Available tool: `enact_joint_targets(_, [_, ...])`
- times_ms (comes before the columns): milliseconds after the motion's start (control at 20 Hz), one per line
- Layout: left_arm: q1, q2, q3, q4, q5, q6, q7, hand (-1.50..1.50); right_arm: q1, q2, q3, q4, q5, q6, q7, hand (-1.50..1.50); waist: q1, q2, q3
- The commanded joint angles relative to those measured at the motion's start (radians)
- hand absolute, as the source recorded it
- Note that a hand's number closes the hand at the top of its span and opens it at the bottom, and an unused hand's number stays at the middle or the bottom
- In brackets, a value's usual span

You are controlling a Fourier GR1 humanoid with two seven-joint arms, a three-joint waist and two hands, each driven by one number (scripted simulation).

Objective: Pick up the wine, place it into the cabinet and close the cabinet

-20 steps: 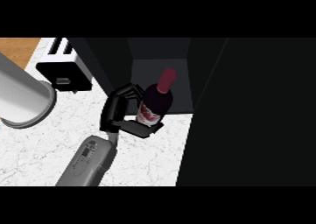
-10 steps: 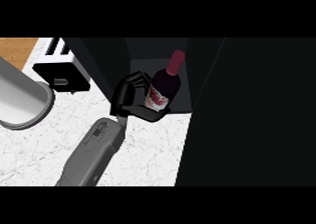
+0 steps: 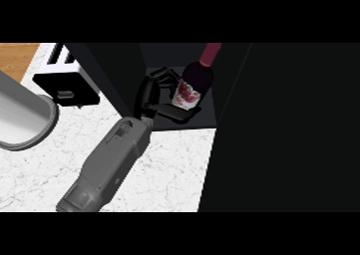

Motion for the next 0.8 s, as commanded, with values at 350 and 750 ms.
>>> enact_joint_targets(350, [-0.166,0.0,-0.012,0.272,0.04,0.084,0.008,1.5,0.072,-0.011,-0.011,-0.169,-0.091,0.033,0.01,-1.5,-0.033,0.011,0.0])
enact_joint_targets(750, [-0.217,0.0,0.075,0.404,0.087,0.069,-0.07,1.5,0.112,-0.002,0.059,-0.139,-0.064,0.057,-0.058,-1.5,-0.06,0.021,-0.001])
